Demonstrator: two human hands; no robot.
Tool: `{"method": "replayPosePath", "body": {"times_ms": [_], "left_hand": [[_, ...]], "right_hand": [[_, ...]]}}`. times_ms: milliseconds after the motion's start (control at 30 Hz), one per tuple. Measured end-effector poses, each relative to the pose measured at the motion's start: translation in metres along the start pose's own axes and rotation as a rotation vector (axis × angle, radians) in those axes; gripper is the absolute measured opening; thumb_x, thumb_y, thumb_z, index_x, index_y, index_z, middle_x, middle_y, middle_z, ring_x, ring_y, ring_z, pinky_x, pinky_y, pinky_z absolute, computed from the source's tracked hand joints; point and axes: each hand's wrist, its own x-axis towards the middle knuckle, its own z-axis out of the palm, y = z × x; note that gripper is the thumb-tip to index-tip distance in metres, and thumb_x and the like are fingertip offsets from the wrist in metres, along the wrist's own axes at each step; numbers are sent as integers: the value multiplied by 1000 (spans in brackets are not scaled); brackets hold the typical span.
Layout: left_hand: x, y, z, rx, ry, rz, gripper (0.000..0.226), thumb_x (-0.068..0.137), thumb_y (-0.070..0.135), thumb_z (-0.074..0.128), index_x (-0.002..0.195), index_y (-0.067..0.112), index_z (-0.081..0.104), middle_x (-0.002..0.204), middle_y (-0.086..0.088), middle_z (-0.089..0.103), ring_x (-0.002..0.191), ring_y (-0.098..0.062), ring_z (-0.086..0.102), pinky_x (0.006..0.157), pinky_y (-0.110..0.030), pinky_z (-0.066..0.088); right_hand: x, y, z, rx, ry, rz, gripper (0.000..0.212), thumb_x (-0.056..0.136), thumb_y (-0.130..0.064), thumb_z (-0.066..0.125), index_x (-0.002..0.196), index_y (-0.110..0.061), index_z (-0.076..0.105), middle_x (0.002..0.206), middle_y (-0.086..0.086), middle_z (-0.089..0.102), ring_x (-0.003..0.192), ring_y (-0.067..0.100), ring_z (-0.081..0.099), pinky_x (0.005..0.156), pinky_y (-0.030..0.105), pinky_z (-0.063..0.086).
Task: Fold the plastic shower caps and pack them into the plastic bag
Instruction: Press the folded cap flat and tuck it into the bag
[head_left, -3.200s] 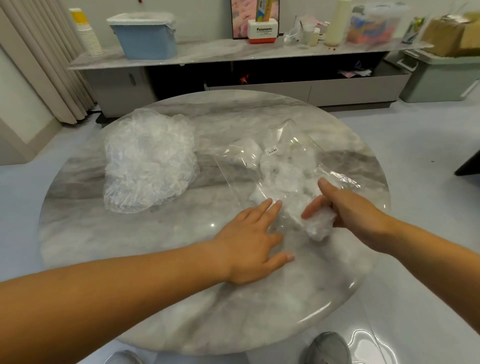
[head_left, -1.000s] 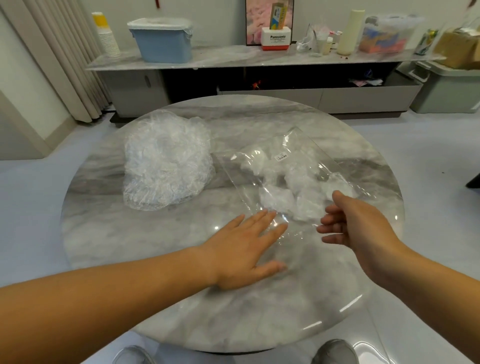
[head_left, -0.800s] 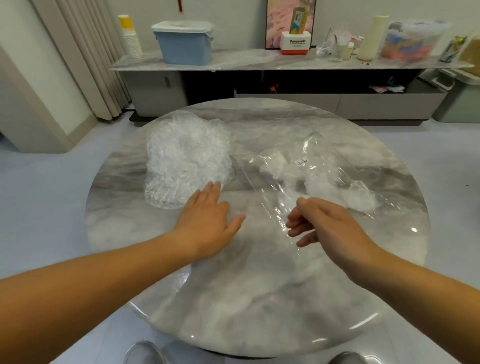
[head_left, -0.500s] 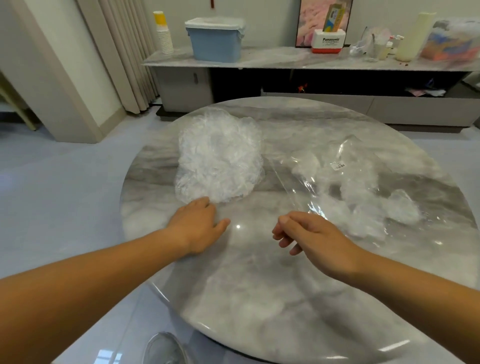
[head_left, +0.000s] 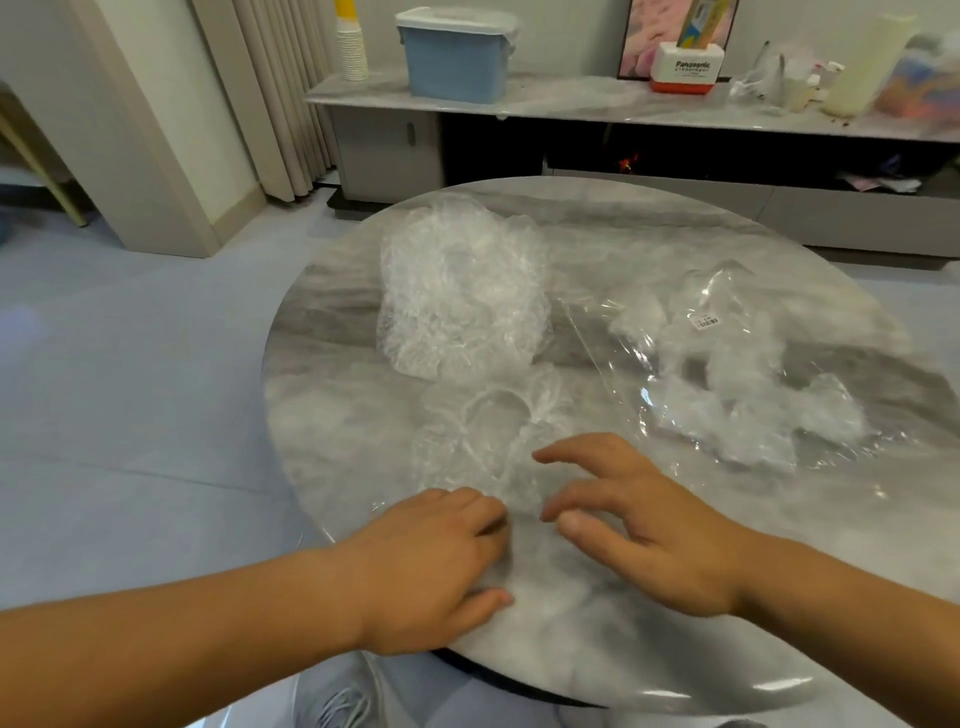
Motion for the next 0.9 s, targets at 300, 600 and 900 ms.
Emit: {"method": "replayPosePath", "body": {"times_ms": [300, 600, 900], "left_hand": [[-6, -14, 5, -28, 57, -33, 52, 99, 60, 37, 142, 34, 52, 168, -12, 10, 155, -28, 9, 121, -32, 3], [4, -33, 6, 22, -53, 4, 71, 102, 63, 31, 161, 27, 16, 170, -2, 4, 155, -18, 9, 121, -25, -3], [13, -47, 2, -235, 153, -8, 50, 93, 51, 59, 137, 26, 57, 127, 10, 64, 112, -8, 60, 97, -26, 49]], "right_hand": [[-8, 9, 15, -172, -264, 44, 85, 89, -80, 2, 143, -38, 53, 166, -12, 23, 154, -1, 0, 125, 25, 6], [-9, 18, 19, -212, -212, 31, 93, 88, -81, -3, 157, -30, 34, 165, -16, 23, 154, 1, 7, 125, 29, 12], [-14, 17, 9, 234, 37, 204, 87, 90, -80, 28, 109, -7, 71, 113, 5, 72, 111, 13, 63, 100, 34, 45]]}}
